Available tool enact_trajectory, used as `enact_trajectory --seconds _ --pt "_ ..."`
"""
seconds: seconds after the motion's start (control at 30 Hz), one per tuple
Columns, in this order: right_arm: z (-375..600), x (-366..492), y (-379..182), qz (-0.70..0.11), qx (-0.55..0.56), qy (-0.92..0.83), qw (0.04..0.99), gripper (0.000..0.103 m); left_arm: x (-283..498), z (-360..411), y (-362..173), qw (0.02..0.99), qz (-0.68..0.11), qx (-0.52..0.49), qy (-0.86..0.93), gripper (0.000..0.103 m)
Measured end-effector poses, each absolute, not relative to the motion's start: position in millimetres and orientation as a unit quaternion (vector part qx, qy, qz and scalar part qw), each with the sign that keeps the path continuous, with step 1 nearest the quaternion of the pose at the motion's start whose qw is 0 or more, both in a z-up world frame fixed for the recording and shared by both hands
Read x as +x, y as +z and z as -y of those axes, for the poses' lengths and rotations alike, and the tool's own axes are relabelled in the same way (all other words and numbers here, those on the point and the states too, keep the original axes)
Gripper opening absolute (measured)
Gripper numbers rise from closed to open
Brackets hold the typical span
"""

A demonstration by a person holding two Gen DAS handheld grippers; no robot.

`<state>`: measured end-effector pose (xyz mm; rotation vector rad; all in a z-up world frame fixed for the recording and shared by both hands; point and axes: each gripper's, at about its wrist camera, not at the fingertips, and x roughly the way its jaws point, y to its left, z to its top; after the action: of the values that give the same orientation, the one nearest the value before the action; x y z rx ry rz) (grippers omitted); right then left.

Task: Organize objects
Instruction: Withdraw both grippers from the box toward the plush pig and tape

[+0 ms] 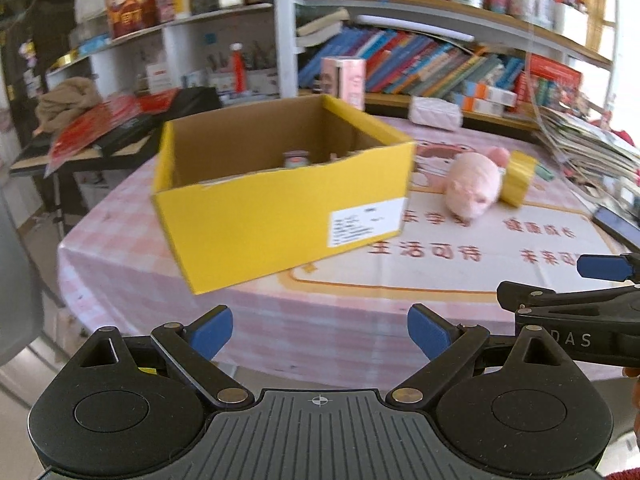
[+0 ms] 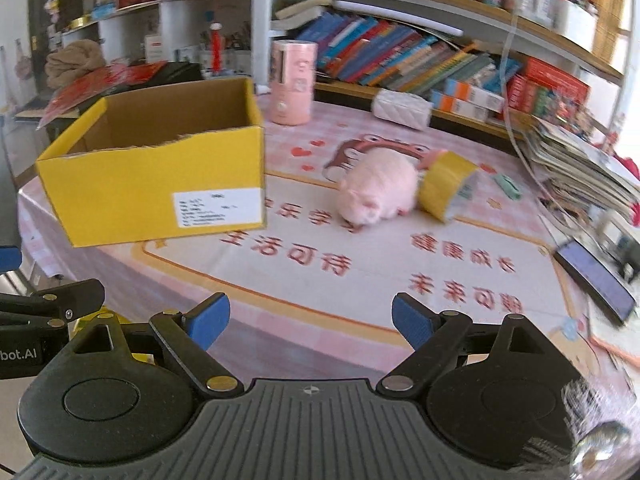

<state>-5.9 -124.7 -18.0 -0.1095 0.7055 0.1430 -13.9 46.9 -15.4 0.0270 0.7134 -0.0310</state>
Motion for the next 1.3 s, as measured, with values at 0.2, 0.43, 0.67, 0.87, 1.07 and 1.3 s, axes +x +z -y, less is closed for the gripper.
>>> enact_trajectory --seconds 0.2,0.43,0.67,0.87,1.07,1.3 --pt "149 -13 -20 -0.35 -0.038 0.026 0.936 0.088 -9 -25 -17 0.934 -0.35 0.029 -0.059 0.096" --pt "176 -13 -19 -0.355 -0.015 -0.016 0.935 0.088 3 3 -16 0.931 -0.347 0.045 -0.103 0.096" --pt "204 -9 -19 -0.353 -0.012 -0.049 0.934 0.088 24 36 -16 0.927 -0.345 0.053 -0.136 0.096" --pt "232 9 -18 -0.356 -0.005 -0.064 0.932 0.089 47 62 -13 0.923 -0.346 0.05 -0.158 0.096" --pt "255 38 -14 -0.35 -0.009 -0.056 0.935 0.089 72 87 -11 0.926 -0.342 0.05 -0.152 0.096" --pt "281 79 -14 -0.351 -0.011 -0.029 0.936 0.089 101 109 -13 0.93 -0.344 0.046 -0.123 0.097"
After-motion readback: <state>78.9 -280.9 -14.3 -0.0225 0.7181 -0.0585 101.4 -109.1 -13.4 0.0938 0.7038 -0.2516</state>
